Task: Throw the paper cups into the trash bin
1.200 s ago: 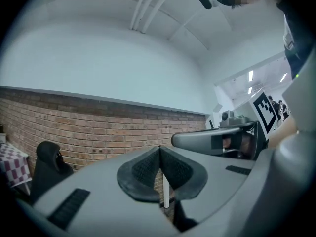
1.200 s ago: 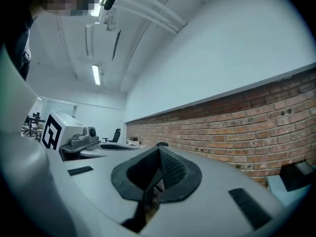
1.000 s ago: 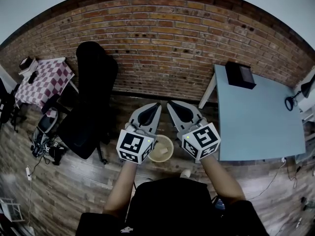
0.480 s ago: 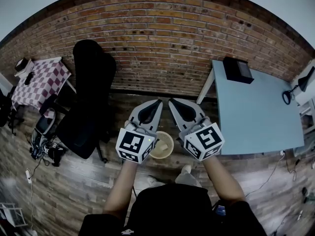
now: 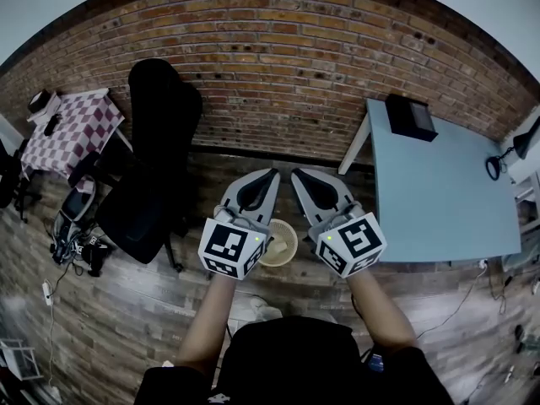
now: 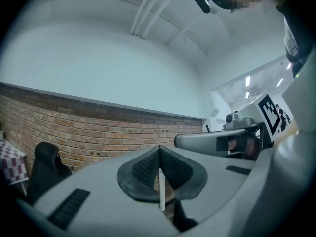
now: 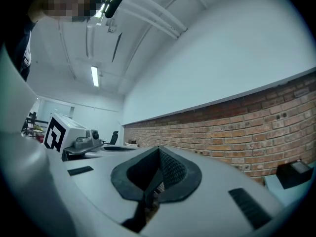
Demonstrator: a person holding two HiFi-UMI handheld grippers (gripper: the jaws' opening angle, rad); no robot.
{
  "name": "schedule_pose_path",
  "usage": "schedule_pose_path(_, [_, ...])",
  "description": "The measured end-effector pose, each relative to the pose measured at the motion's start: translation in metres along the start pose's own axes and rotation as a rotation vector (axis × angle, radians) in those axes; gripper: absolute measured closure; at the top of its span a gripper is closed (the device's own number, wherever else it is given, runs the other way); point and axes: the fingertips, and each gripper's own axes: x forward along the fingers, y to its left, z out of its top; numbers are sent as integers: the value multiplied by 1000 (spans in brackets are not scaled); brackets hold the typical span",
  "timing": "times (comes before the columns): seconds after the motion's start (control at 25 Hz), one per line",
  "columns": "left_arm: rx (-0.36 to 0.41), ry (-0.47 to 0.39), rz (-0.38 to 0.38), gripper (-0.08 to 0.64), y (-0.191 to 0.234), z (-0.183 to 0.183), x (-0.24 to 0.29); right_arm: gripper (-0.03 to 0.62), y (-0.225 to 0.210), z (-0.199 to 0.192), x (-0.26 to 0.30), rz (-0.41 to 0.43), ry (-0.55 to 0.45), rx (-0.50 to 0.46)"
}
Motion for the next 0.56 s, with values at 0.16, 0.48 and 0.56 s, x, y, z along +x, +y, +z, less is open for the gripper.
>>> schedule_pose_path(0.16, [8,4,12,560,-18,-1,3,589,-5,1,-17,10,-8,-3])
schedule_pose_path(0.48, [22,1,28,560,-67,4,5,589,-13,13,-65,31,-37,-16])
schedule_pose_path(0.56, [27,-4,28,560,-81,7,7,589,-16,15,-78,30,-41,-10])
